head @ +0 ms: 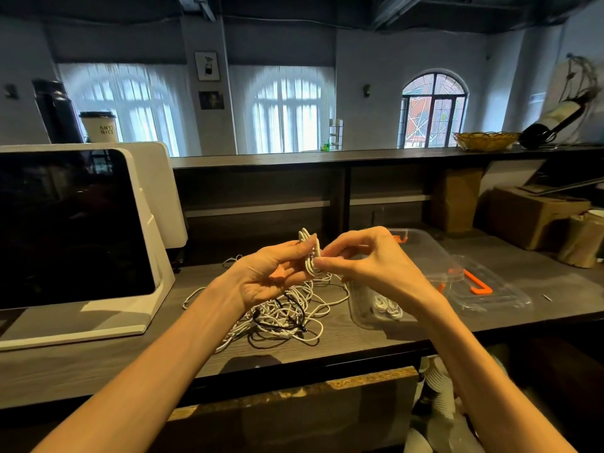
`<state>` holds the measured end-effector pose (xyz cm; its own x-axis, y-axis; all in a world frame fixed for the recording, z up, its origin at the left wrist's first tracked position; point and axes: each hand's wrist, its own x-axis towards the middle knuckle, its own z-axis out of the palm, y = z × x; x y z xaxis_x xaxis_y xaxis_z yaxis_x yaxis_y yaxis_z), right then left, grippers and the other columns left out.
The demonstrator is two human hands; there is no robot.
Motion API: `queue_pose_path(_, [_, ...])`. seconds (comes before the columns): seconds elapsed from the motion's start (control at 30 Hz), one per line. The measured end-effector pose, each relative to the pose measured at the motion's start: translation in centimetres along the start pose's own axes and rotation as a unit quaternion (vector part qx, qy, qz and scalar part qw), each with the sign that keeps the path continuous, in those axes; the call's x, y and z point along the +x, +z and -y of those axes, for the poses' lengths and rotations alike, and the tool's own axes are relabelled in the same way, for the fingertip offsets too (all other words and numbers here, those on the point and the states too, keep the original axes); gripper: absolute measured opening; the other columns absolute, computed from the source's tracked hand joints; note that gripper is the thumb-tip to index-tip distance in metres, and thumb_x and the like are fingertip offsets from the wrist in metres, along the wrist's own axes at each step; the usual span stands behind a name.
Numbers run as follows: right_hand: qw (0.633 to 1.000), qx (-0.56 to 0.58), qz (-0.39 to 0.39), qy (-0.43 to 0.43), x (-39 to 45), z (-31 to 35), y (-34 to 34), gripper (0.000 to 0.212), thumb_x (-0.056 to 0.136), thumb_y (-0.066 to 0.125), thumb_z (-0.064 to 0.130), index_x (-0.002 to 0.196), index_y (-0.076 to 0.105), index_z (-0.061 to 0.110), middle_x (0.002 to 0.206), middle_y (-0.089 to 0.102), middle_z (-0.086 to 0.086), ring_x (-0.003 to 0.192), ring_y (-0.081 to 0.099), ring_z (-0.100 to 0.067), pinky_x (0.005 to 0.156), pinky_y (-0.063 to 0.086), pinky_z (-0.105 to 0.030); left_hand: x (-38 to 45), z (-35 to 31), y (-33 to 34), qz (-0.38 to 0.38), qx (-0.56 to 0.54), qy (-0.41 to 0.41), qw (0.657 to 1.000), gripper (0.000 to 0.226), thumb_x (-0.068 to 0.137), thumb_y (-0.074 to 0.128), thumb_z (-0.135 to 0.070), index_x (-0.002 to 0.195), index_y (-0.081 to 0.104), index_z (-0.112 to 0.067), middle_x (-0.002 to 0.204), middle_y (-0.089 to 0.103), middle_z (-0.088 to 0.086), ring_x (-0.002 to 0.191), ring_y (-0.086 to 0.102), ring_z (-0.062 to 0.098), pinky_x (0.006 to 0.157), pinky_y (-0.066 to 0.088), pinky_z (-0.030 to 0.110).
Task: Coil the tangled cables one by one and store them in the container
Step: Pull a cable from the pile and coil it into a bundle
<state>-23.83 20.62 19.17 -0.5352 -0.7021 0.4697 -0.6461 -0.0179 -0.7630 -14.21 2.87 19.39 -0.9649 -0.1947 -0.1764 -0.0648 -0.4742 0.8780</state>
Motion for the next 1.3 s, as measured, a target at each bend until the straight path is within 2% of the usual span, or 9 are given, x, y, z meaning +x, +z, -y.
queue_pose_path(0.13, [0.996,0.079,-0.014,0.037,-0.1,0.3,0.6,0.031,0.088,0.076,0.039,0.090,0.082,0.009,0.082,0.078,-0.003,0.086,0.074,-0.012,0.063,0.056,-0.022,-0.1,0.2,0.3,-0.009,0.042,0.040,0.998,0.016,0.075,0.074,-0.006,0.089,0.081,-0.003,0.116,0.070,0.024,0.105,0.072,0.034,0.083,0.060,0.047])
queue_pose_path(0.3, [0.981,0.152,0.003,0.123,0.4,0.5,0.8,0.037,0.079,0.084,0.033,0.102,0.073,0.006,0.093,0.078,-0.009,0.083,0.077,-0.018,0.068,0.061,-0.028,-0.4,0.1,-0.2,0.007,0.071,0.064,0.995,0.021,0.076,0.076,-0.013,0.096,0.082,-0.010,0.120,0.069,0.019,0.118,0.065,0.034,0.105,0.050,0.053])
queue_pose_path(0.37, [0.968,0.174,0.070,0.166,0.5,0.5,0.9,0.043,0.082,0.079,0.037,0.114,0.072,0.009,0.103,0.077,-0.011,0.089,0.077,-0.023,0.079,0.063,-0.033,-0.5,0.2,-0.3,0.027,0.082,0.065,0.994,0.022,0.078,0.074,-0.014,0.098,0.082,-0.012,0.116,0.072,0.017,0.116,0.066,0.034,0.102,0.052,0.054])
queue_pose_path(0.43, [0.966,0.157,0.123,0.162,0.4,0.6,1.1,0.041,0.088,0.071,0.039,0.119,0.074,0.012,0.108,0.077,-0.010,0.095,0.077,-0.023,0.084,0.062,-0.031,-0.6,0.4,-0.5,0.041,0.080,0.060,0.994,0.022,0.081,0.072,-0.013,0.101,0.081,-0.011,0.113,0.074,0.016,0.115,0.067,0.035,0.097,0.053,0.055])
queue_pose_path(0.6, [0.979,0.070,0.131,0.139,0.8,0.6,0.7,0.029,0.098,0.064,0.030,0.120,0.075,0.012,0.104,0.079,-0.004,0.096,0.076,-0.015,0.086,0.061,-0.026,-0.4,0.7,-0.9,0.058,0.036,0.047,0.997,0.022,0.080,0.073,-0.005,0.101,0.080,-0.007,0.110,0.072,0.018,0.109,0.070,0.034,0.095,0.053,0.057])
queue_pose_path(0.77, [0.989,-0.029,0.101,0.105,1.1,0.2,1.6,0.026,0.095,0.071,0.027,0.118,0.076,0.016,0.102,0.079,-0.001,0.091,0.076,-0.009,0.083,0.062,-0.028,-0.3,1.0,-1.0,0.037,0.034,0.051,0.997,0.027,0.081,0.072,-0.005,0.108,0.077,-0.006,0.115,0.069,0.020,0.106,0.070,0.032,0.087,0.061,0.047])
queue_pose_path(0.93, [0.994,-0.012,0.023,0.103,1.0,-0.3,1.7,0.035,0.080,0.085,0.036,0.107,0.079,0.015,0.095,0.079,-0.002,0.083,0.077,-0.011,0.074,0.064,-0.029,-0.7,1.0,-0.9,0.042,0.024,0.082,0.995,0.037,0.084,0.064,-0.006,0.121,0.065,-0.004,0.120,0.072,0.015,0.104,0.072,0.029,0.088,0.061,0.044])
queue_pose_path(1.07, [0.995,-0.048,-0.026,0.079,0.9,-0.5,2.0,0.044,0.074,0.088,0.044,0.103,0.078,0.012,0.084,0.078,-0.001,0.073,0.076,-0.011,0.069,0.064,-0.029,-0.7,1.0,-1.1,0.021,0.057,0.107,0.992,0.038,0.083,0.067,-0.008,0.121,0.064,-0.006,0.116,0.074,0.013,0.105,0.072,0.027,0.087,0.061,0.042])
queue_pose_path(1.3, [0.996,-0.046,-0.070,0.013,0.6,-0.6,2.9,0.041,0.074,0.091,0.034,0.108,0.076,0.017,0.089,0.077,0.006,0.083,0.074,-0.005,0.077,0.063,-0.027,-0.8,0.7,-1.2,-0.005,0.113,0.180,0.977,0.033,0.076,0.073,-0.001,0.108,0.066,-0.008,0.105,0.076,0.010,0.097,0.074,0.025,0.078,0.061,0.036])
